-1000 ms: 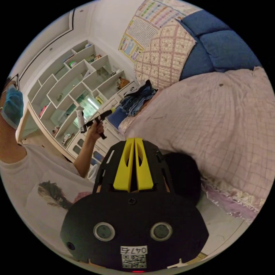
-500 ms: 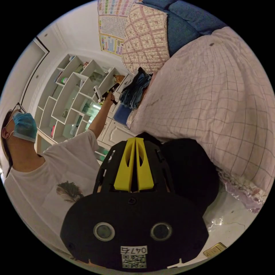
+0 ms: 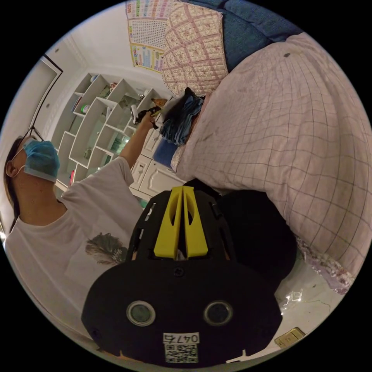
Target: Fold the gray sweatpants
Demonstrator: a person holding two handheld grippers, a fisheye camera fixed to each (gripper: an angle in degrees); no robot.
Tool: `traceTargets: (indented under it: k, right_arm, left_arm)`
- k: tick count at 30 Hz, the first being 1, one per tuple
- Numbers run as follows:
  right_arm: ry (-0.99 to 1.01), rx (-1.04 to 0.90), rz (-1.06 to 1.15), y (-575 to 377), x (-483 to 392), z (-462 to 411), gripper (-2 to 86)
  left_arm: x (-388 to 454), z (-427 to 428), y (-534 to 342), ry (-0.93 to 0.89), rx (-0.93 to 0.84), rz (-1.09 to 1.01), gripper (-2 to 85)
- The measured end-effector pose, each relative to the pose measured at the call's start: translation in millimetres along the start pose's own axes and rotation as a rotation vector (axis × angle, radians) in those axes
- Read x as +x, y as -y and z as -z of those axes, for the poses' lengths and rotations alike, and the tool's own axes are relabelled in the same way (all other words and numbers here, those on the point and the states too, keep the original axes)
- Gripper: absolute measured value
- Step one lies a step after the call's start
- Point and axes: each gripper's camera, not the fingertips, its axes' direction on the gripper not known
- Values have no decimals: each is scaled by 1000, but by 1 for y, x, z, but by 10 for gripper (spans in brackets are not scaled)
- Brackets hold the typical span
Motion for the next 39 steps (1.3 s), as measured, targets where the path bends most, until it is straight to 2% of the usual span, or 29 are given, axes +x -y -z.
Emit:
traceTargets:
  k: [3,10,15,17,19,20,21,23,25,29,33,36,39]
  right_arm:
    - [5,11,6,11,-16,6,-11]
    - [-11,17,40,32,-64,26,-11]
    - [-97,82,212,51,-136,37,-7]
    - [-130,121,273,71,-177,26,9]
    - [-170,95,312,88,-201,9,55]
    - [-238,63,309,97,-212,-4,149]
    - [-274,33,309,101,-218,-10,195]
    - [-334,-47,376,105,-244,-17,237]
    - [-398,8,450,95,-265,-8,207]
    - [-460,83,542,80,-297,39,38]
    - [-653,264,503,70,-320,118,7]
    - [-914,418,511,61,-352,186,1]
    - [-1103,506,550,61,-383,242,-1]
  left_arm:
    - [-7,76,-22,-99,143,7,3]
    - [15,270,-96,-308,386,-169,-5]
    - [15,333,-154,-479,384,-225,-8]
    - [22,344,-188,-629,337,-248,-8]
    - [30,353,-219,-755,306,-270,-8]
    - [38,361,-241,-807,300,-298,-8]
    - [41,366,-253,-822,301,-313,-8]
    - [46,388,-298,-875,335,-364,-8]
    - [38,405,-322,-940,377,-382,-8]
    - [14,431,-349,-1022,458,-432,-8]
    - [-14,429,-352,-1090,508,-429,-8]
    - [-29,405,-352,-1028,541,-390,-8]
    - [-42,349,-349,-1072,479,-277,-7]
